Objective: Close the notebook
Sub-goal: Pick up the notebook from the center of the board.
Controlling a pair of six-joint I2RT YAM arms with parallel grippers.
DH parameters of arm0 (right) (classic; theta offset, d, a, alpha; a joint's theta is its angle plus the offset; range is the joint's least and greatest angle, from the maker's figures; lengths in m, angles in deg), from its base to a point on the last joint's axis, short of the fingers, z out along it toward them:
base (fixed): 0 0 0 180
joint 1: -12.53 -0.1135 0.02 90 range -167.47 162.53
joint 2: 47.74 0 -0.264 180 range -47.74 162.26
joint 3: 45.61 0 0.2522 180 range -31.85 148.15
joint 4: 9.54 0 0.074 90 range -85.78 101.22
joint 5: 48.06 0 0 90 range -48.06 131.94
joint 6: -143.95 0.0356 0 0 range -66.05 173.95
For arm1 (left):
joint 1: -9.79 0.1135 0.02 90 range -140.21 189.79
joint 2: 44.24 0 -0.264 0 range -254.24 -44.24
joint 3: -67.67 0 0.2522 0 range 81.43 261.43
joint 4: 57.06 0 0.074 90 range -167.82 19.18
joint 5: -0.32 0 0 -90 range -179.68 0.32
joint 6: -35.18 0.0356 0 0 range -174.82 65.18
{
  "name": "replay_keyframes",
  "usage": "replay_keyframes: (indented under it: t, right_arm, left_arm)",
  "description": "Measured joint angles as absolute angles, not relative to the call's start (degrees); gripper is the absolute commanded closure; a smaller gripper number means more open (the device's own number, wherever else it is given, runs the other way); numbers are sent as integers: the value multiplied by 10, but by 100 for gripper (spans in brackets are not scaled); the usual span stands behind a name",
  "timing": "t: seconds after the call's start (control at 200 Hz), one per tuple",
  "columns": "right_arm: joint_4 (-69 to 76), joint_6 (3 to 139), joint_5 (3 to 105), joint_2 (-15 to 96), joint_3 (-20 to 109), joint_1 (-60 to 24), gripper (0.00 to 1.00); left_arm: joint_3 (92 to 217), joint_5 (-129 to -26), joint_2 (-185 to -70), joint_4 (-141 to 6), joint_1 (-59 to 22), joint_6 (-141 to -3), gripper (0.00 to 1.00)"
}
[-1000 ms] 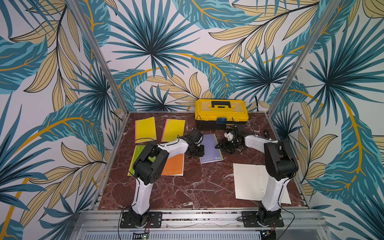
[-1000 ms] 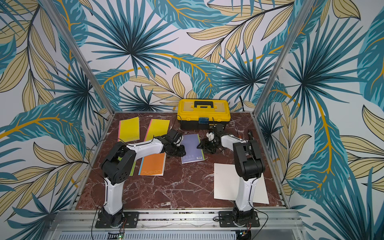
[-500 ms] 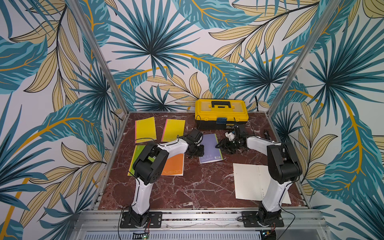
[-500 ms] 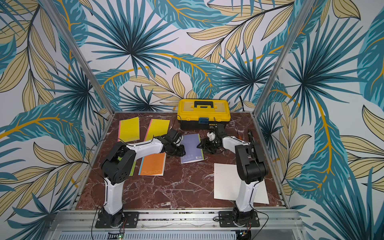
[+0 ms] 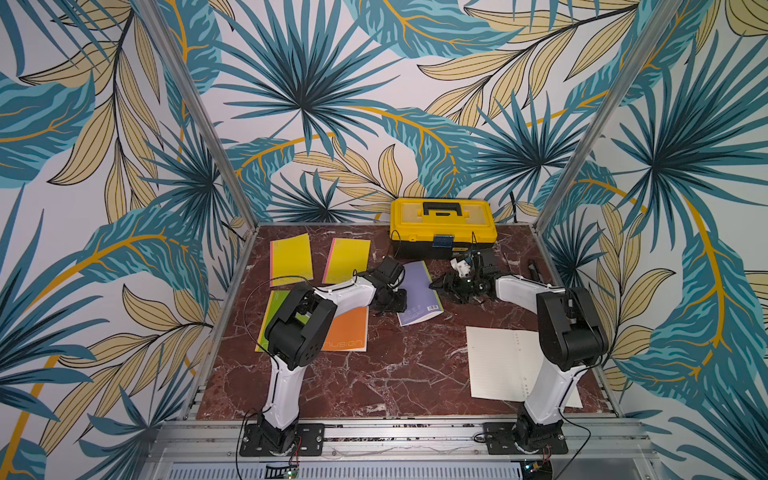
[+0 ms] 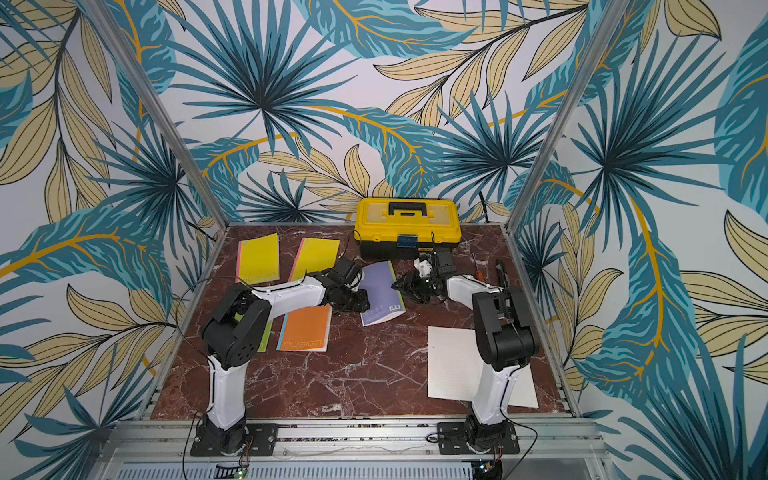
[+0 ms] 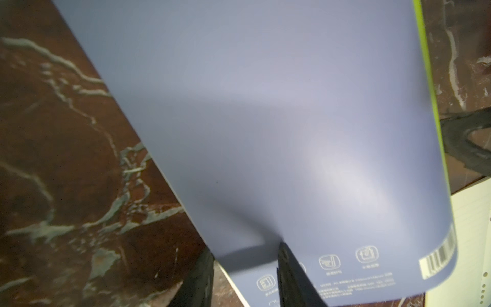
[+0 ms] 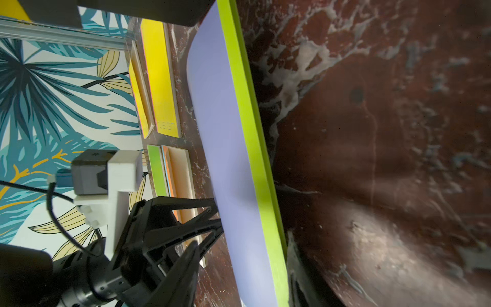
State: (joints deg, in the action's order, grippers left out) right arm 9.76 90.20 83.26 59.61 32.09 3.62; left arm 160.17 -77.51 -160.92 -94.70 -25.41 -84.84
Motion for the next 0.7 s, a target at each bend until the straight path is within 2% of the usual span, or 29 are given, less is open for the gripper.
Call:
replay_keyframes:
  t: [0.696]
  right_arm:
    - [79, 896, 833, 607, 317, 36, 48]
  left_arm:
    - [1601, -775, -1609, -947, -254, -849, 60]
